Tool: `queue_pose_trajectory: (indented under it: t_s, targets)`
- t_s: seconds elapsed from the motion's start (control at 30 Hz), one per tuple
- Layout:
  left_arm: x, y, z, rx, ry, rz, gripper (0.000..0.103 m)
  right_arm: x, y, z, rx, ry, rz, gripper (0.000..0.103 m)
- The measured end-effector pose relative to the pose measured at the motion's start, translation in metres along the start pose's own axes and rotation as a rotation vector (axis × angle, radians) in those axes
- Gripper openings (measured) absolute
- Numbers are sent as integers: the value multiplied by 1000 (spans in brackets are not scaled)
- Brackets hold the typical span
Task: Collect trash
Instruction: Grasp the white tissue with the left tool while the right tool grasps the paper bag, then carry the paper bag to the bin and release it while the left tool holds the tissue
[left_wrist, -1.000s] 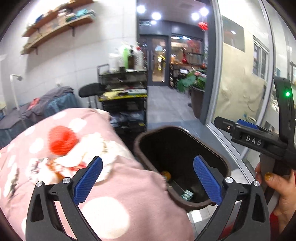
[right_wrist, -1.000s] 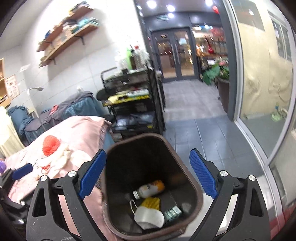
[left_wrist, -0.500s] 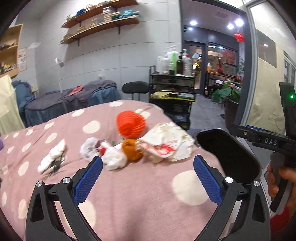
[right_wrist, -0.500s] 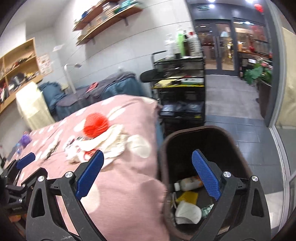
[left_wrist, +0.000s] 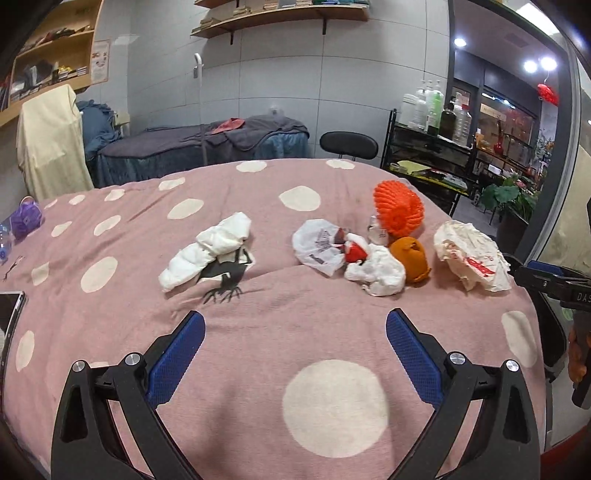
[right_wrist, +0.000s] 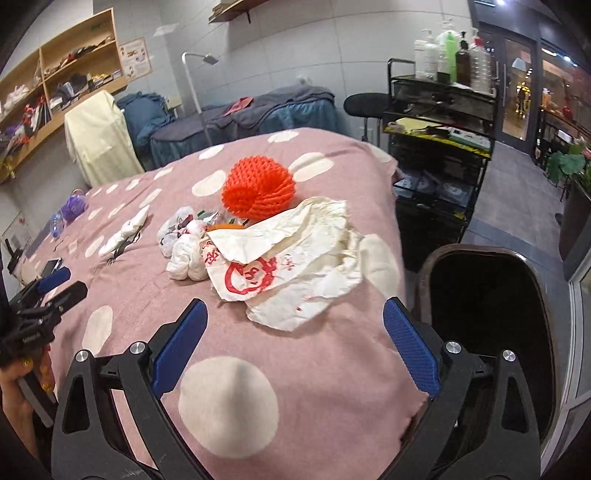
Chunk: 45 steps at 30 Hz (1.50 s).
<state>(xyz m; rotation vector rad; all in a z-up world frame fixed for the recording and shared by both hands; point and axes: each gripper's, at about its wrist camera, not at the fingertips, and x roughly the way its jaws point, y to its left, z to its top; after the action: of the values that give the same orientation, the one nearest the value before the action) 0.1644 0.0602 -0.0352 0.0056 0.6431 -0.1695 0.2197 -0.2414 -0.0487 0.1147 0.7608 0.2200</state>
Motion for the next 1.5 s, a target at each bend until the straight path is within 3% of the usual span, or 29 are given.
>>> queue_pose_trajectory:
  t_s: [0.2,0.27,0.33,0.53,0.63,0.77,0.93,1.0,1.1,1.5]
  targets:
    - [21,34,11,-11,45,36,97,39,-10,18,46,59,-30,94]
    - [30,45,16,-22,58,46,97,45,-17,21,92,71,4,83]
    - [42,55,23,-12,80,61,97,52,-21,22,119,86,17,61]
    - [85,73,41,38,143,116,97,48,-23,22,140,37,16,29]
    - [106,80,50,38,180,123,97,41,-22,23,135,12,12,19]
    - [126,81,58,24,214,105,95,30,-26,25,161,-23,10,18]
    - [136,80,61,-30,242,36,57,15,-34,22,181,-54,-14,18]
    - [134,78,63,-31,238,30,35,9,-37,19,196,-62,-13,18]
    - [128,71,63,-16,222,50,23,-2,-41,15,205,-79,-18,18]
    - [66,46,52,-79,122,-13,19,-36,-54,3,209,-136,-38,18]
